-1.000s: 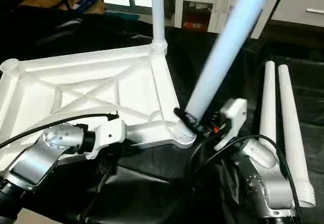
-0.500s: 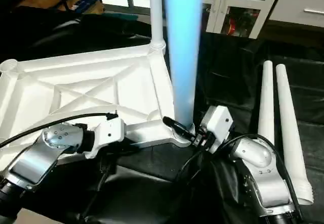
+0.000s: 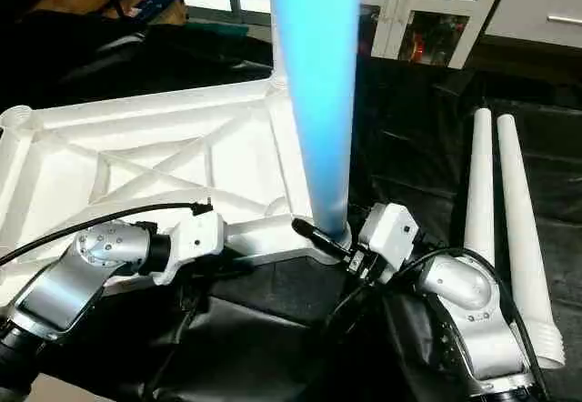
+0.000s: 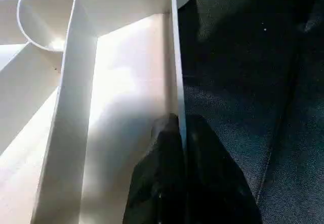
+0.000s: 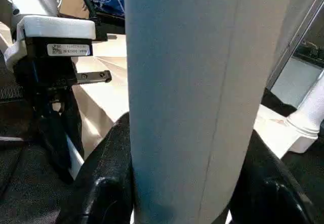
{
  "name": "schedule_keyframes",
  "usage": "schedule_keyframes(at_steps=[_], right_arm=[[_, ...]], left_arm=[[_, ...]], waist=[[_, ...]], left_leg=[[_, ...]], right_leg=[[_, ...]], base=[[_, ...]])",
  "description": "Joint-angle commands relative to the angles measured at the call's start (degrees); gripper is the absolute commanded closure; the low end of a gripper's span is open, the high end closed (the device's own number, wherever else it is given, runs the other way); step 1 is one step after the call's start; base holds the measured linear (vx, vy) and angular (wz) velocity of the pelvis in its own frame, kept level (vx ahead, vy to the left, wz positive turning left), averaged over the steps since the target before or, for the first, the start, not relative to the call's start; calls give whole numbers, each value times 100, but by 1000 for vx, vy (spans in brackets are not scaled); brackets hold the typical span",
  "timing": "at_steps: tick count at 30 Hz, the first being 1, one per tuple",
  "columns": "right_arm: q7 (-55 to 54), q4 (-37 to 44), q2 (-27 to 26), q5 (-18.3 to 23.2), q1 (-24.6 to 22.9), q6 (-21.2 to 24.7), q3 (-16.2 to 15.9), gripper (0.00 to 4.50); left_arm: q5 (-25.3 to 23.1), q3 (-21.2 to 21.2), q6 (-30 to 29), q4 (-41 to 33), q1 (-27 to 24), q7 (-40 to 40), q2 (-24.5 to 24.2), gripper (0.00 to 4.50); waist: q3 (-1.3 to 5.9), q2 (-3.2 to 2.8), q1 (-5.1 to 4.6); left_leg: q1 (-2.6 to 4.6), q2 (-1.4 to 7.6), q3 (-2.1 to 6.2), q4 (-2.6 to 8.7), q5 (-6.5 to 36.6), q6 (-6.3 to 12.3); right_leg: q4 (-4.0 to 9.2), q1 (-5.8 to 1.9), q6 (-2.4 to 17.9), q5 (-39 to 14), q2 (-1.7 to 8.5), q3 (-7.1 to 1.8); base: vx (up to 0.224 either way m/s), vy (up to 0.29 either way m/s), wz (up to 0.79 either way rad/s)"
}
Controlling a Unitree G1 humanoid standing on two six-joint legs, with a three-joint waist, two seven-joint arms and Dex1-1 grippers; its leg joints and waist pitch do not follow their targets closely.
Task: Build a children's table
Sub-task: Insert table leg to table base
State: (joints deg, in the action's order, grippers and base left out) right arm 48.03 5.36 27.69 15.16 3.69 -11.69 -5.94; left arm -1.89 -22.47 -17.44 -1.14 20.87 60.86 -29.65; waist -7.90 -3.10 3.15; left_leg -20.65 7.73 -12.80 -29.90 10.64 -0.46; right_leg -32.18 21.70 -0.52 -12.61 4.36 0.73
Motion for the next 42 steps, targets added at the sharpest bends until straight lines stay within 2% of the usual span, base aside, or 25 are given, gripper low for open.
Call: schedule_keyframes(at_steps=[1, 7, 10, 13, 15, 17, 20, 24, 28, 29, 30, 32, 33, 36, 37, 41, 42], right_arm=[[249, -494, 75, -242, -414, 579, -407, 269], [478, -524, 142, -88, -150, 948, -560, 269], [795, -570, 205, 105, 93, 1426, -711, 269], [924, -591, 209, 186, 234, 1670, -781, 269], [1053, -621, 228, 224, 352, 1874, -854, 269], [1113, -635, 249, 219, 392, 1942, -894, 269], [1219, -759, 219, 202, 600, 2114, -993, 269], [1186, -804, 144, 304, 680, 2266, -944, 269], [1051, -954, 24, 390, 788, 2474, -820, 269], [925, -1107, -87, 459, 856, 2638, -668, 269], [925, -1107, -87, 459, 856, 2638, -668, 269], [689, -1400, -243, 576, 945, 2749, -398, 269], [689, -1400, -243, 576, 945, 2749, -398, 269], [418, -1689, -404, 801, 1013, 2886, -35, 269], [322, -1769, -458, 877, 1027, 2919, 94, 269], [223, -1865, -502, 921, 1023, 2932, 252, 269], [210, -1887, -505, 910, 1004, 2920, 289, 270]], left_arm=[[-62, -8, -24, 319, -118, -160, -33, 450], [-68, -25, -9, 356, -77, -142, -20, 450], [-69, -30, -9, 363, -64, -133, -14, 450], [-69, -30, -7, 362, -65, -131, -18, 450], [-68, -28, -10, 354, -72, -132, -19, 450], [-69, -29, -11, 351, -76, -133, -20, 450], [-63, -27, -26, 323, -101, -137, -23, 450], [-58, -26, -28, 323, -105, -139, -23, 450], [-48, -28, -32, 313, -114, -141, -26, 450], [-48, -28, -32, 312, -118, -137, -23, 450], [-48, -28, -32, 312, -118, -137, -23, 450], [-51, -25, -33, 321, -112, -132, -15, 450], [-51, -25, -33, 321, -112, -132, -15, 450], [-54, -26, -38, 314, -117, -130, -14, 450], [-52, -24, -41, 310, -121, -130, -16, 450], [-51, -17, -39, 312, -125, -127, -23, 450], [-53, -13, -39, 310, -129, -127, -25, 450]], waist=[[153, 86, -22], [147, 79, -34], [142, 79, -46], [136, 86, -62], [146, 83, -69], [143, 84, -80], [133, 95, -94], [114, 101, -105], [117, 98, -108], [112, 100, -116], [112, 100, -116], [107, 90, -106], [111, 89, -106], [118, 89, -102], [109, 93, -110], [101, 89, -100], [106, 120, -101]], left_leg=[[65, 604, 309, 297, 871, 802], [73, 606, 315, 301, 996, 757], [67, 600, 322, 303, 1036, 749], [70, 602, 329, 317, 1173, 658], [79, 602, 330, 314, 1152, 639], [68, 604, 331, 312, 1132, 642], [72, 602, 330, 317, 1228, 595], [74, 603, 340, 333, 1407, 493], [75, 605, 343, 339, 1390, 451], [66, 598, 345, 341, 1404, 451], [66, 598, 345, 341, 1404, 451], [97, 607, 347, 352, 1545, 352], [100, 605, 344, 351, 1540, 343], [93, 608, 342, 354, 1477, 335], [99, 599, 336, 359, 1564, 315], [106, 602, 340, 372, 1670, 237], [96, 602, 339, 371, 1640, 228]], right_leg=[[310, -77, 1445, -358, 465, -247], [315, -80, 1482, -558, 461, -248], [315, -90, 1506, -653, 463, -245], [334, -88, 1490, -924, 473, -253], [330, -86, 1489, -917, 469, -254], [324, -83, 1507, -883, 473, -256], [344, -69, 1493, -1121, 480, -262], [371, -57, 1442, -1485, 491, -276], [365, -43, 1432, -1445, 482, -281], [362, -47, 1449, -1471, 484, -281], [362, -47, 1449, -1471, 484, -281], [393, -19, 1426, -1728, 492, -294], [392, -19, 1435, -1697, 491, -298], [369, -24, 1452, -1473, 470, -286], [384, -10, 1476, -1546, 480, -295], [401, -2, 1402, -1758, 483, -299], [399, -4, 1366, -1743, 483, -298]], base=[[0, 0, 0], [0, 0, 0], [0, 0, 0], [0, 0, 0], [0, 0, 0], [0, 0, 0], [0, 0, 0], [0, 0, 0], [0, 0, 0], [0, 0, 0], [0, 0, 0], [0, 0, 0], [0, 0, 0], [0, 0, 0], [0, 0, 0], [0, 0, 0], [0, 0, 0]])
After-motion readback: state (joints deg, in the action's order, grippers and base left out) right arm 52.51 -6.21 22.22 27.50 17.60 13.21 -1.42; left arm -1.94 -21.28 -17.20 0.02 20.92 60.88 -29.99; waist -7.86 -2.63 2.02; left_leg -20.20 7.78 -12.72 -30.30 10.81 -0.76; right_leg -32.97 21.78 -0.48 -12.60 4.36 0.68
